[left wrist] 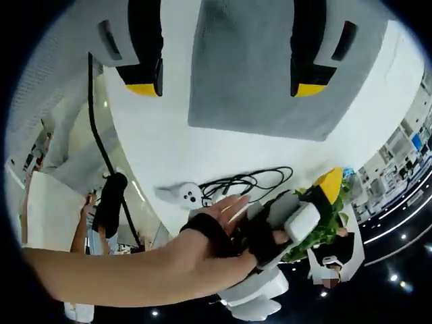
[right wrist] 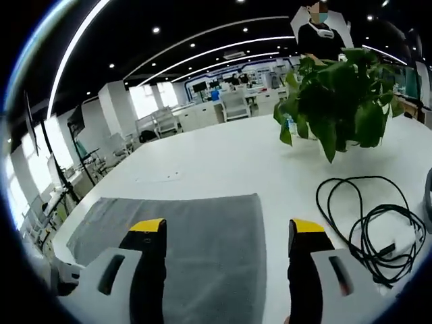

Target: Fold the towel on the table until its edges align and the towel forms a compact rectangular stack.

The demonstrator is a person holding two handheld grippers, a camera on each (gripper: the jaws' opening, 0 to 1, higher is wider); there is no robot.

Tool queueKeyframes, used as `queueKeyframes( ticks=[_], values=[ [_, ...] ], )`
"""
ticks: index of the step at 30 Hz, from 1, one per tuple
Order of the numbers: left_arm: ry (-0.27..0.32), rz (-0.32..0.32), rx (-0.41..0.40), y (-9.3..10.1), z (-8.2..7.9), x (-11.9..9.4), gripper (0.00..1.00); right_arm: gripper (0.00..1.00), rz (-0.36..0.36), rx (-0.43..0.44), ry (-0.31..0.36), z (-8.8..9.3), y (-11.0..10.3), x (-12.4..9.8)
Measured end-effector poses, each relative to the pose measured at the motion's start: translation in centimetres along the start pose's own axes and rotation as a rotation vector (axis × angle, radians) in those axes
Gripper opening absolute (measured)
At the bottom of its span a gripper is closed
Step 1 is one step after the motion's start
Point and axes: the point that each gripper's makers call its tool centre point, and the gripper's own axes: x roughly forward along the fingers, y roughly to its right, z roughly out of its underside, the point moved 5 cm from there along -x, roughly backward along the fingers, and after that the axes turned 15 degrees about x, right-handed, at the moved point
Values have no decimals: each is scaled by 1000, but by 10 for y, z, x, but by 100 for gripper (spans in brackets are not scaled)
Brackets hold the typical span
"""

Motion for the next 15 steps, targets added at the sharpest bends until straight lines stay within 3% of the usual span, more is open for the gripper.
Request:
queueKeyframes(
  ticks=[4,8,15],
  values=[
    [33,63,37,13,-7,14,72,71,9,58,16,-4,5,11],
    [28,92,70,20,-9,25,66,70,9,48,14,-7,6,21],
    [36,147,49,29,-6,48,52,62,-6,50,17,-8,14,35]
  ],
)
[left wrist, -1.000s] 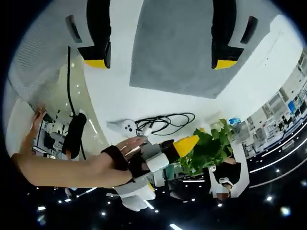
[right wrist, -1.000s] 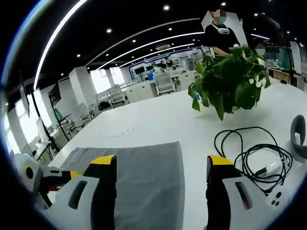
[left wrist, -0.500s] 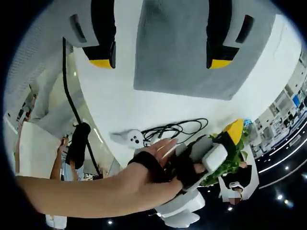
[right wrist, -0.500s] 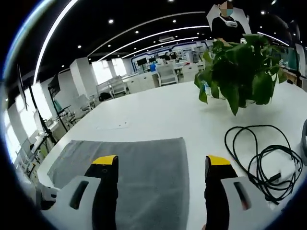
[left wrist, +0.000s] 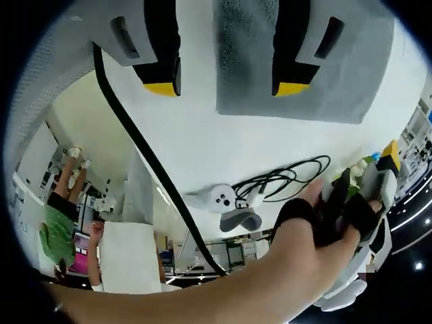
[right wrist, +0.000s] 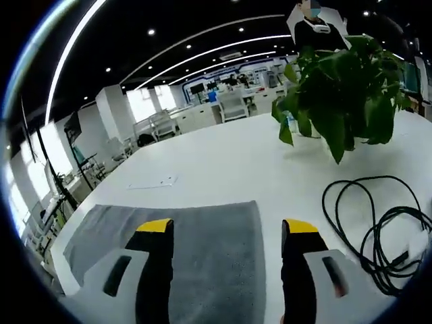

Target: Fold the towel on the table until its edges align and the towel forms a compact rectangular stack.

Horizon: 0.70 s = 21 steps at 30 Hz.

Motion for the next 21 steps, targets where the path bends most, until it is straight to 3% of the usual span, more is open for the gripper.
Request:
queueKeyframes(
  ticks=[5,12,16,18,21],
  values=[
    [27,33,-62,3,1,12,39,58,10,10,-15,7,8,9],
    [60,44,-145,0,3,26,35,55,6,30,-20,10,14,21],
    [71,53,-139,0,2,33,26,54,8,39,-18,9,16,27],
    [56,81,-111,2,5,39,25,53,3,50,-13,9,16,33],
    [43,66,-57,1,5,38,22,53,0,41,-16,9,15,37]
  ],
)
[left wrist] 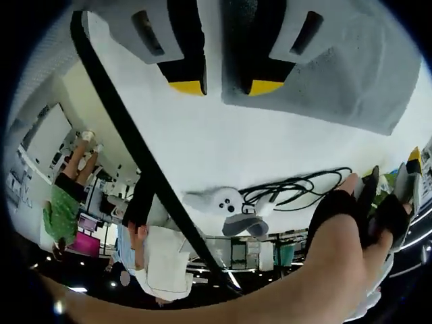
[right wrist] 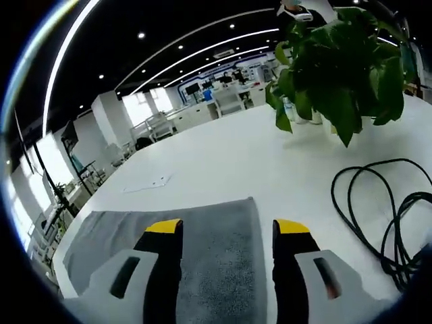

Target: Fold the towel on the table until its edges align and the towel forms a compact rectangular stack.

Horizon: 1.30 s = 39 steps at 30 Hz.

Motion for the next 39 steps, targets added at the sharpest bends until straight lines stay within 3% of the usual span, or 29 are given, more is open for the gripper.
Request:
queueKeyframes(
  ticks=[4,7,11,21,23,24,30,34,38,39],
  values=[
    [5,-13,-11,0,-2,2,20,53,4,-12,-14,4,2,9],
    [-6,-36,2,-3,-2,2,9,52,21,-38,-34,6,10,19],
    [-9,-30,29,0,-5,2,5,52,36,-35,-29,5,18,26],
    [9,1,5,-4,-2,2,4,48,60,-50,-63,15,26,43],
    [10,1,5,-3,-2,2,4,48,75,-111,-76,16,29,49],
    [11,1,7,-3,-2,2,4,47,85,-145,-77,15,30,51],
    [9,-1,41,-2,-2,2,4,36,121,-133,-25,6,34,63],
    [17,6,42,-3,-2,2,4,28,155,-196,-51,9,39,72],
    [18,2,45,-3,-2,2,4,18,129,-347,-62,10,37,77],
    [19,2,48,-3,-2,2,4,14,110,-345,-65,12,35,77]
  ],
)
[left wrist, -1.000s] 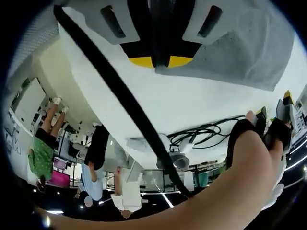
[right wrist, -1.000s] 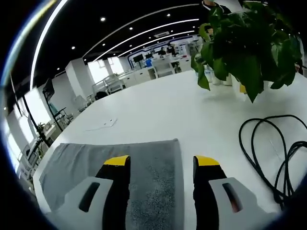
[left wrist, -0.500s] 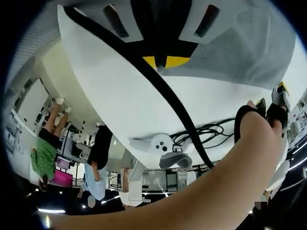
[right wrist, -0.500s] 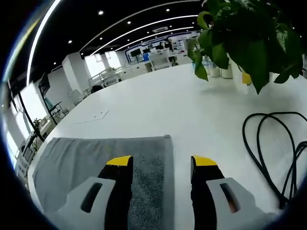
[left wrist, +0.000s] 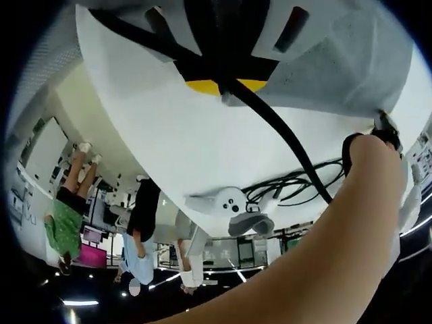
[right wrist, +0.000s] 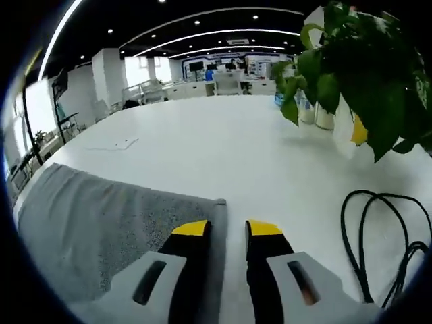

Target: Fold the towel on the table until its edges align and the towel forms a compact rectangular stack.

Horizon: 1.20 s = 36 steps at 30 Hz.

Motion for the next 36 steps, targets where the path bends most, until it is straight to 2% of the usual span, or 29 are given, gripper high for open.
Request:
queueKeyframes(
  ticks=[1,2,3,5,9,13,17,24,28,32,34,36],
  values=[
    [1,0,3,0,0,0,4,7,-64,-36,-9,2,-8,1],
    [3,-1,5,0,0,0,4,2,-64,-59,-2,2,-11,2],
    [5,-1,5,0,0,0,4,2,-15,-124,0,1,-6,0],
    [7,1,2,0,1,0,4,1,-18,-202,-19,0,-10,1],
    [12,0,-1,0,1,0,4,0,-30,-117,-11,0,-6,1],
    [12,0,-8,-1,1,1,4,0,-29,-132,-15,0,-7,1],
    [21,-6,-14,0,2,0,4,0,-74,1,2,1,-3,1],
    [19,6,-36,-2,2,1,4,0,-66,-35,8,2,-4,1],
    [21,9,-27,-1,2,1,4,0,-77,33,26,3,-2,0],
    [17,10,-46,-2,2,1,4,0,-52,-19,27,4,-6,0],
    [17,9,-66,-2,2,1,4,0,-39,-15,38,4,-7,0],
    [24,9,-219,-1,3,-2,3,0,-34,11,46,4,-6,0]
  ],
)
